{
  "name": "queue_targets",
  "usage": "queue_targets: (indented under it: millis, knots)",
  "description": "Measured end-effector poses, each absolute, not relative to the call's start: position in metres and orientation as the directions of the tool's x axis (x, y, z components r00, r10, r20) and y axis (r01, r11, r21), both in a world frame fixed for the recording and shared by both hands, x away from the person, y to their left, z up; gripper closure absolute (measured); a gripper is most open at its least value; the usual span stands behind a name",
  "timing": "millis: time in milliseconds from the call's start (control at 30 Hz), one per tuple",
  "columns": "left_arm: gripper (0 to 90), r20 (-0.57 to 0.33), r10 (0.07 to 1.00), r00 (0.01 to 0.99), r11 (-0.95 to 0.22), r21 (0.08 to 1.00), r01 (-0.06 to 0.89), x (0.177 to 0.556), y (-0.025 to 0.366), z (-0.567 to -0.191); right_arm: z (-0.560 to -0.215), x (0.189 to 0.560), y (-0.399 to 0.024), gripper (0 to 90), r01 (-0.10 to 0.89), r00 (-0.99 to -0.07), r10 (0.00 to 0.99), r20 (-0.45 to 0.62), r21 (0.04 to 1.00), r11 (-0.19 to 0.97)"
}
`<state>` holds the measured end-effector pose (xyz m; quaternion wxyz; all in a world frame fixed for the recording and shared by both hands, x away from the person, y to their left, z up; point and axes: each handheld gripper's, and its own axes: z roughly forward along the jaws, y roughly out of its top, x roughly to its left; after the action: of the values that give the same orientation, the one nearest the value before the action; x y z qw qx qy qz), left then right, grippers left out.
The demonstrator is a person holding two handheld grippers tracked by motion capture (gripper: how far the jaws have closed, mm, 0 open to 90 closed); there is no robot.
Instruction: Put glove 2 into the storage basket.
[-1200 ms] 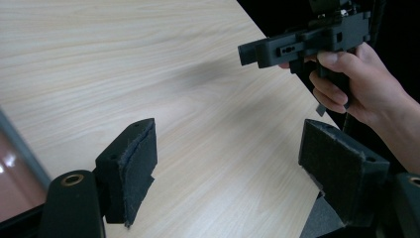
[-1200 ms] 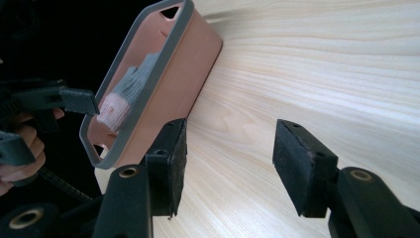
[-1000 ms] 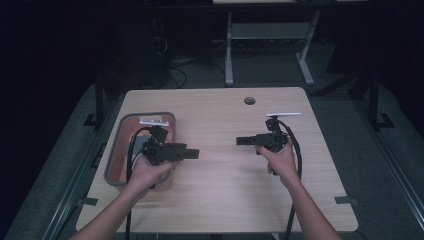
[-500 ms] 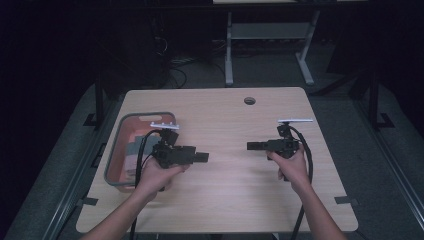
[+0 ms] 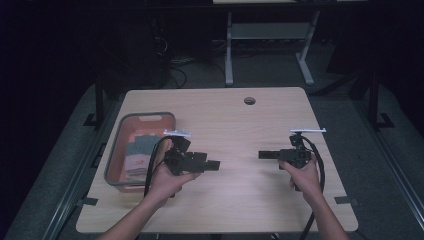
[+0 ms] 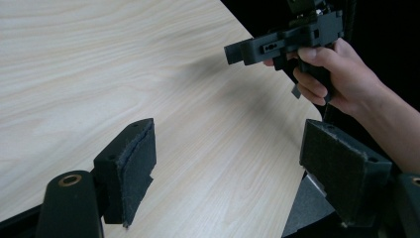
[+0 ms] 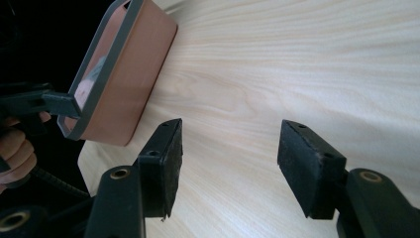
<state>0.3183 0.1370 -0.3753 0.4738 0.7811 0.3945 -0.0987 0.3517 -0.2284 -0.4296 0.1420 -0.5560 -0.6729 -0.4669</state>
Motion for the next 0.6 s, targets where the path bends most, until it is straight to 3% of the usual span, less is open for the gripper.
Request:
queue_targets:
  millis: [600]
  knots:
    - [21.9,-0.536,0.479,0.695,-0.28,0.658,0.699,0.301,0.111,-0.404,-0.451,0.33,-0.251,39.4,0.882,-0.347,0.605,0.717,0.468,-0.049]
